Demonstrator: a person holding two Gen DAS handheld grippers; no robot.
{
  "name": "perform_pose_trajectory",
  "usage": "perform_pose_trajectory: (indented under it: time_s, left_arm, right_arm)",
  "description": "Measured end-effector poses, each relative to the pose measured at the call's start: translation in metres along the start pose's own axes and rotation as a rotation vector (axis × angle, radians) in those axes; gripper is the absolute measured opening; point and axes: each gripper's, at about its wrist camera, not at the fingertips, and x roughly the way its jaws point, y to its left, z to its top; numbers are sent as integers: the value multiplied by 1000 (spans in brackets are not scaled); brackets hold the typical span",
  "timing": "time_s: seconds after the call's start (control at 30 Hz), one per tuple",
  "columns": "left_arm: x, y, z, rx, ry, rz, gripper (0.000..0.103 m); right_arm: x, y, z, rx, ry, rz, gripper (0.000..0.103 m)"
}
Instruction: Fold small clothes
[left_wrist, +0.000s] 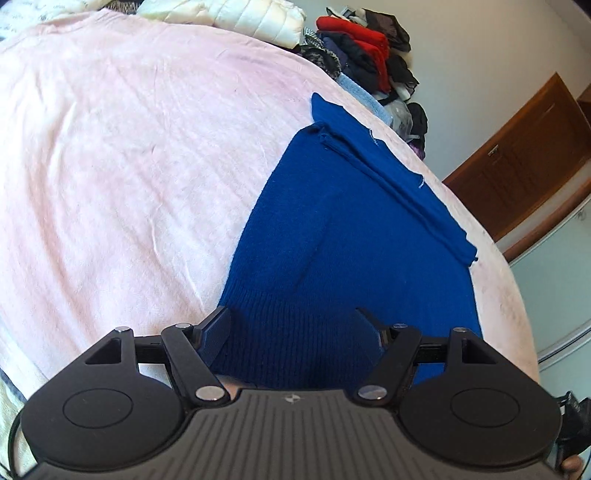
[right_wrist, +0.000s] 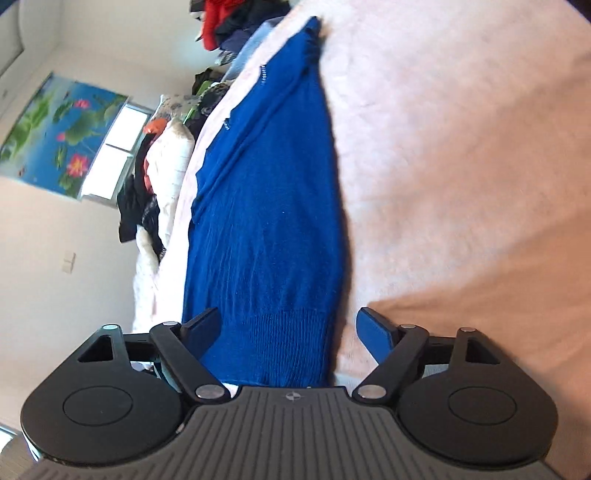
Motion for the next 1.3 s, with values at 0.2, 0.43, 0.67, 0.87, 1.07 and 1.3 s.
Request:
perform_pose_trajectory:
  time_s: [0.2,0.43,0.67,0.87,1.07,1.3]
  left_arm:
    - [2,21,3,-152,129,-163,73]
    - [-9,43,14,-221,144,-163,73]
    - [3,43,26,-167,196,-133,73]
    - [19,26,27,-131,255,-165,73]
    - [24,26,29,-146,272,-177,72]
    - [33,14,29,-63,328,-78,20]
  right_arm:
    - [15,7,-7,-15,95,26,85]
    - [21,13,-10,-22,138,39,80]
    - [20,9,-7,-12,147,46,78]
    - [27,-3,-11,33,165,17,28]
    - [32,-10,-11,102,181,81,40]
    - [38,-18,-4,191,198,132,36]
